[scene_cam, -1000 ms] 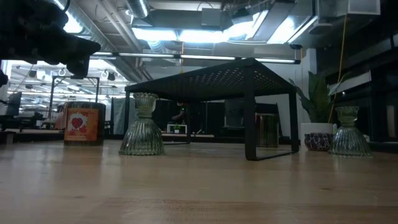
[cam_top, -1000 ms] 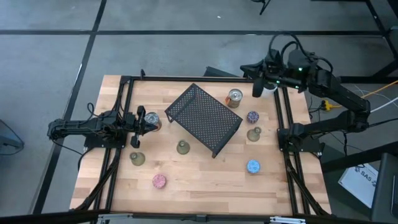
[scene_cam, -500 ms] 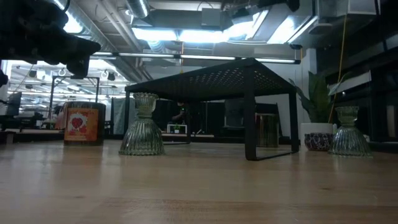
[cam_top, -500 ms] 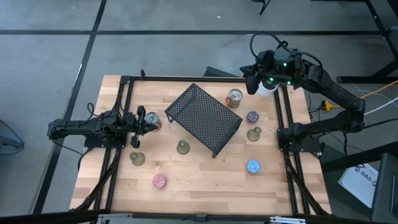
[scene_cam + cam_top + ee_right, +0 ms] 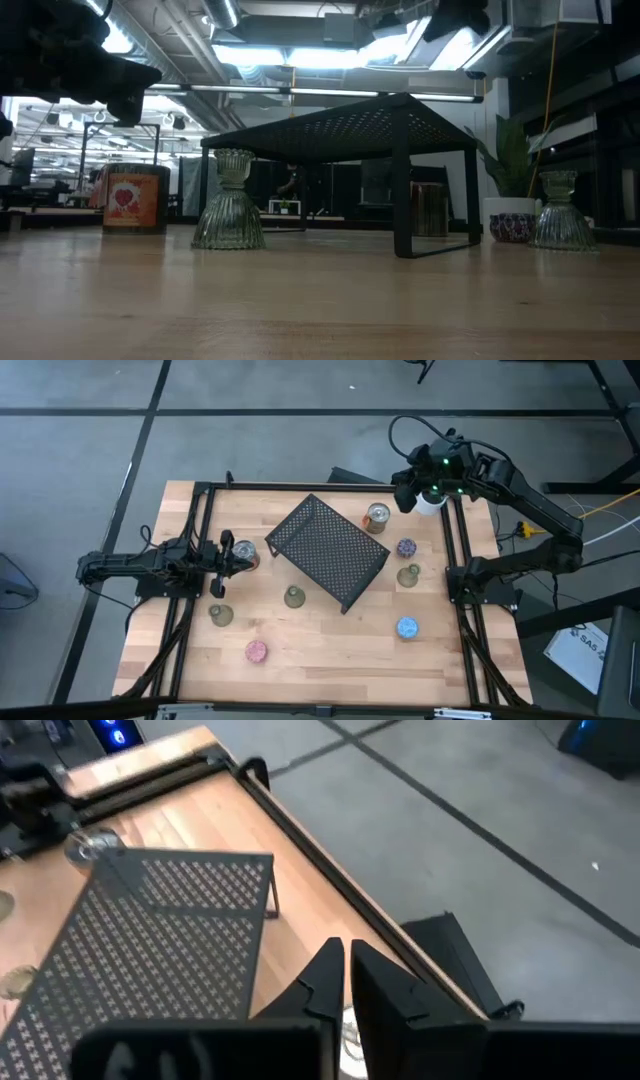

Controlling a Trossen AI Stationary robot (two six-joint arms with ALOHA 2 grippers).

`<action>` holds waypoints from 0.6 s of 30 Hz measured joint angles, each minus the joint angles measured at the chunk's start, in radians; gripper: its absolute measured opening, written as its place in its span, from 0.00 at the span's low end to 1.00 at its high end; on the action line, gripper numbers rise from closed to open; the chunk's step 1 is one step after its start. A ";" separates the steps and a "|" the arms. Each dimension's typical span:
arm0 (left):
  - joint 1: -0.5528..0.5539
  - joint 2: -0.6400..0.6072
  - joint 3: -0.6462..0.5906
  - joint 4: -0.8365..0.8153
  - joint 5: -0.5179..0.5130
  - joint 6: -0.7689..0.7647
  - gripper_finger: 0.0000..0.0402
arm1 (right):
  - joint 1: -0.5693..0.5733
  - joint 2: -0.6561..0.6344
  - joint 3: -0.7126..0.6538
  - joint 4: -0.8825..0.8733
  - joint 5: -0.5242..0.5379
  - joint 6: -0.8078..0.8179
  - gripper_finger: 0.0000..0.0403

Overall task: Pick & Place candle stick holders
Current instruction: Put the left brown scented candle on the shelf

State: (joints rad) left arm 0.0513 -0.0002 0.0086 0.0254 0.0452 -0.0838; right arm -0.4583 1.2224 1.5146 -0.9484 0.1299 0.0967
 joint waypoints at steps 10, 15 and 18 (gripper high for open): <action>0.000 0.000 0.000 0.000 0.000 0.000 0.00 | -0.041 0.084 0.000 -0.074 -0.003 -0.022 0.29; 0.000 0.000 0.000 0.000 0.000 0.000 0.00 | -0.069 0.150 0.000 -0.113 -0.003 -0.030 0.43; 0.000 0.000 0.000 0.000 0.000 0.000 0.00 | -0.086 0.189 0.000 -0.120 -0.003 -0.029 0.51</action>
State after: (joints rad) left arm 0.0513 -0.0002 0.0083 0.0254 0.0452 -0.0839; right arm -0.5442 1.4117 1.5146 -1.0683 0.1272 0.0672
